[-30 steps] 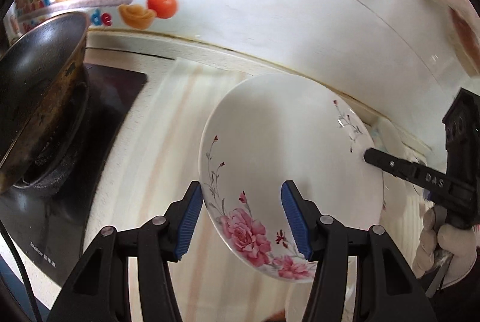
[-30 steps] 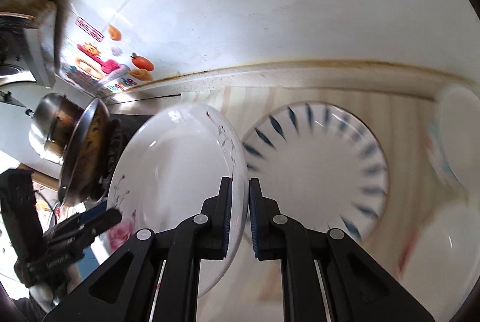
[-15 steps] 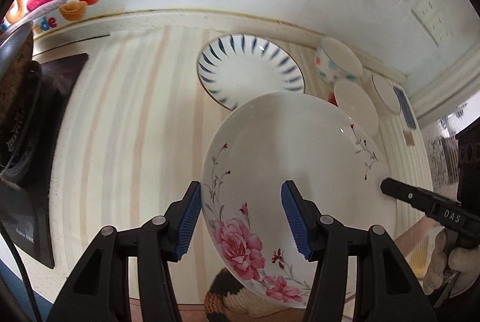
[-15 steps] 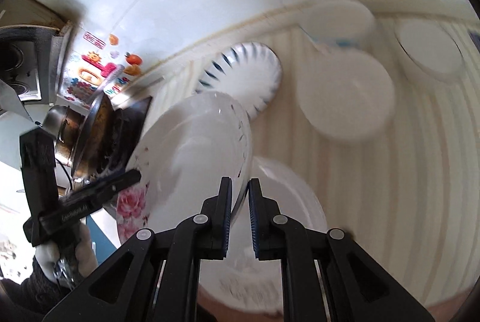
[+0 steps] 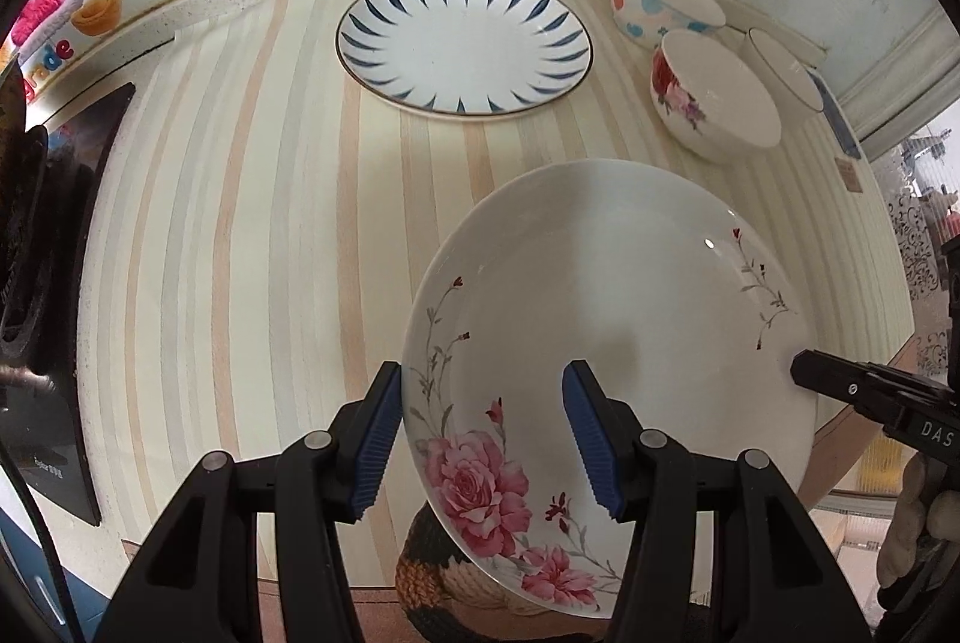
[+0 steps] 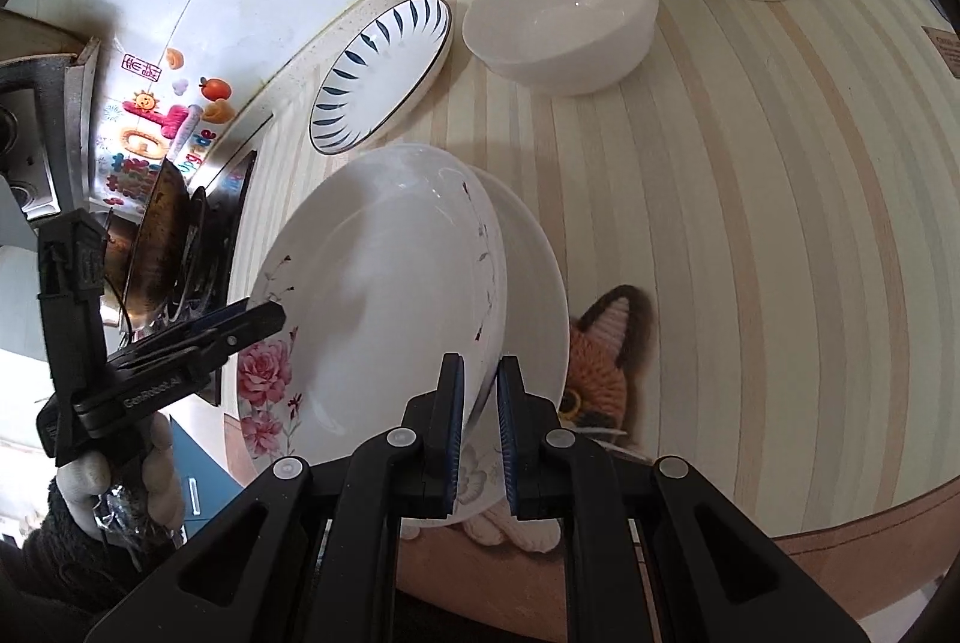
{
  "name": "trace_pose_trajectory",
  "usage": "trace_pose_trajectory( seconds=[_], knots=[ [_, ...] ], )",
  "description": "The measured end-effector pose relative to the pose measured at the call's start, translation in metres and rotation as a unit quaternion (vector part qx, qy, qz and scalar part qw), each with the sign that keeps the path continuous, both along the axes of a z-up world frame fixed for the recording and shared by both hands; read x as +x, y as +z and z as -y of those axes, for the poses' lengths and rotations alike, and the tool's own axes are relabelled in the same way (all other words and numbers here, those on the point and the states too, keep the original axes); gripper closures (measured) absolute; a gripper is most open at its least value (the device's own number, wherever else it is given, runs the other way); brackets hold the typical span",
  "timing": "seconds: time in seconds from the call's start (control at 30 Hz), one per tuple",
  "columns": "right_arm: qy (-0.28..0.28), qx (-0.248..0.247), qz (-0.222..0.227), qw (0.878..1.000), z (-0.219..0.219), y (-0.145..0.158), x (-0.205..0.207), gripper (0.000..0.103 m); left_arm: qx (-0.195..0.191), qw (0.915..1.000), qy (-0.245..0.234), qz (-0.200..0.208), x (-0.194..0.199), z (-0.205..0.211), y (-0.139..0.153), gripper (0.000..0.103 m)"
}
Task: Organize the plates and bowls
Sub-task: 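Open the right gripper and withdraw it from the plate stack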
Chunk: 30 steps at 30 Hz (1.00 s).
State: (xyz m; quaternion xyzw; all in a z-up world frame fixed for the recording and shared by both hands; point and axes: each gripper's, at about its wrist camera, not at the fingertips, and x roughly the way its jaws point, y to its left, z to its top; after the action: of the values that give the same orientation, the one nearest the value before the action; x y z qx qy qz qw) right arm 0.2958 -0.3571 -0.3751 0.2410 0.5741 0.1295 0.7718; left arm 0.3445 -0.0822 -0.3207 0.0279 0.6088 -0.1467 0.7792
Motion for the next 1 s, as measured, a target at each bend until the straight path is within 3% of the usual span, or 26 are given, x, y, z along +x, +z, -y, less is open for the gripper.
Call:
trace_pose_trajectory(
  seconds=[0.3,0.37,0.6,0.8,1.0],
  knots=[
    [-0.001,-0.005,-0.009,1.0,0.0,-0.006,0.003,0.09,0.014,0.9997,-0.011,-0.016,-0.005,0.005,-0.01,0.051],
    [-0.001,-0.006,-0.011,1.0,-0.001,-0.007,0.003,0.09,0.0,0.9998,-0.019,-0.009,-0.008,0.008,-0.005,0.051],
    [-0.001,-0.013,-0.019,1.0,-0.003,-0.01,0.002,0.09,0.012,0.9981,-0.057,0.019,-0.019,0.032,0.008,0.051],
    [-0.004,-0.017,-0.04,0.999,-0.005,-0.015,-0.001,0.09,0.021,0.9983,-0.053,0.012,-0.017,0.027,0.008,0.051],
    [-0.029,-0.006,-0.054,0.998,0.012,0.003,0.0,0.09,0.008,0.9999,-0.01,-0.001,0.006,0.0,0.028,0.051]
  ],
)
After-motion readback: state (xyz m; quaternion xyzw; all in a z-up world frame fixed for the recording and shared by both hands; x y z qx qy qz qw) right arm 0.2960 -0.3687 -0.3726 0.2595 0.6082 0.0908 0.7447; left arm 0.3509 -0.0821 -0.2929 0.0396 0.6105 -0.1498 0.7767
